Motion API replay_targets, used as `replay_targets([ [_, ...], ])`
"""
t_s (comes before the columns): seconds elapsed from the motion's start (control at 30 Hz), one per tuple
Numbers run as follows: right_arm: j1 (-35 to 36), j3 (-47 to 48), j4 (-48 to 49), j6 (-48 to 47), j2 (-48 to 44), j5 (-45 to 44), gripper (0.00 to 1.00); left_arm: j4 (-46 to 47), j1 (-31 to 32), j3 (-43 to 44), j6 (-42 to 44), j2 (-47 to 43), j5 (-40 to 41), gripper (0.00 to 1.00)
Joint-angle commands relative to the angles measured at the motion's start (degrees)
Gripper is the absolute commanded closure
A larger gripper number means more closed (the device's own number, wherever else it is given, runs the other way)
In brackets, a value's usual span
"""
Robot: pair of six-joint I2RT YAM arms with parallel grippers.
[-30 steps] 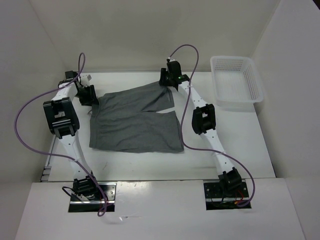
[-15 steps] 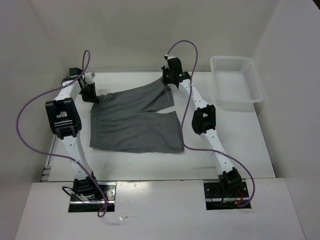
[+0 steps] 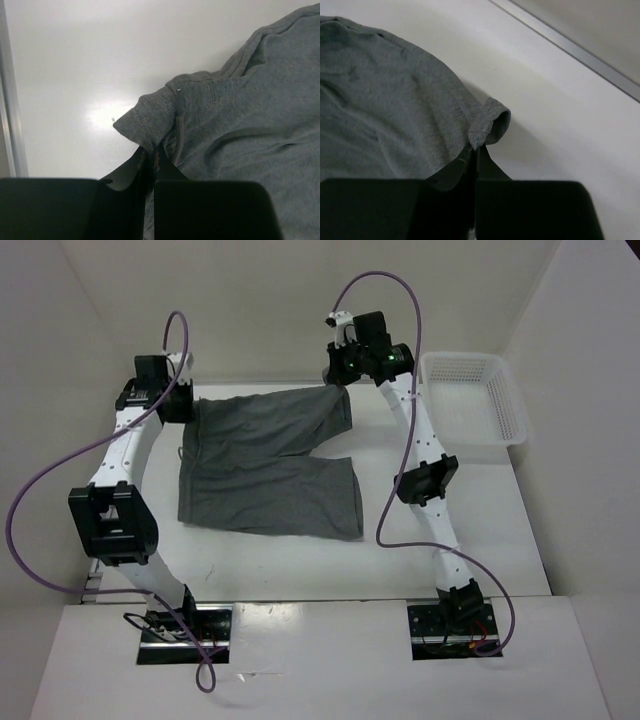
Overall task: Fold and stack the shorts
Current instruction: Fold the shorts
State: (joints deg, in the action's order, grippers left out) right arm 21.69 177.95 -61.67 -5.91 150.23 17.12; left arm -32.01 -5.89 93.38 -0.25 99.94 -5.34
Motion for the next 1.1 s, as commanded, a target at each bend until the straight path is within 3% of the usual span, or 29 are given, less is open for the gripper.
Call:
replay_targets([
  [0.0, 2.8, 1.9, -12.8, -4.4, -4.2, 2.8, 1.0, -1.1, -1.0, -5.9, 0.3, -3.0, -0.4, 1.0],
  [0.17, 4.7, -2.5, -12.9, -0.1, -7.6, 3.1, 1.0, 3.2, -1.0, -12.9, 0.3, -5.2, -2.5, 1.0],
  [0.3, 5.4, -13.8, -12.9, -0.5, -10.5, 4.9, 1.0, 6.9, -1.0, -14.1, 0.3, -5.2, -3.3, 1.0],
  [0.43, 5.9, -4.1, -7.4, -2.6, -3.5, 3.5, 1.0, 8.3, -1.0, -10.4, 0.3, -2.9, -4.7, 1.0],
  [0.53, 6.5, 2.0, -3.9, -4.2, -4.1, 5.4, 1.0, 8.8, -0.4, -9.9, 0.3, -2.9, -5.7, 1.0],
  [0.73, 7.2, 1.3, 6.1, -11.8, -0.1, 13.9, 1.0, 8.8, -0.3, -10.9, 0.3, -2.9, -6.4, 1.0],
  [0.97, 7.2, 1.9, 12.9, -6.7, 6.5, 22.1, 1.0, 2.7, -0.3, -12.5, 0.3, -4.0, -5.0, 1.0],
  [1.07, 5.4, 1.9, 18.1, -0.2, 8.5, 22.1, 1.0, 2.7, -2.1, -13.1, 0.3, -4.0, -3.5, 1.0],
])
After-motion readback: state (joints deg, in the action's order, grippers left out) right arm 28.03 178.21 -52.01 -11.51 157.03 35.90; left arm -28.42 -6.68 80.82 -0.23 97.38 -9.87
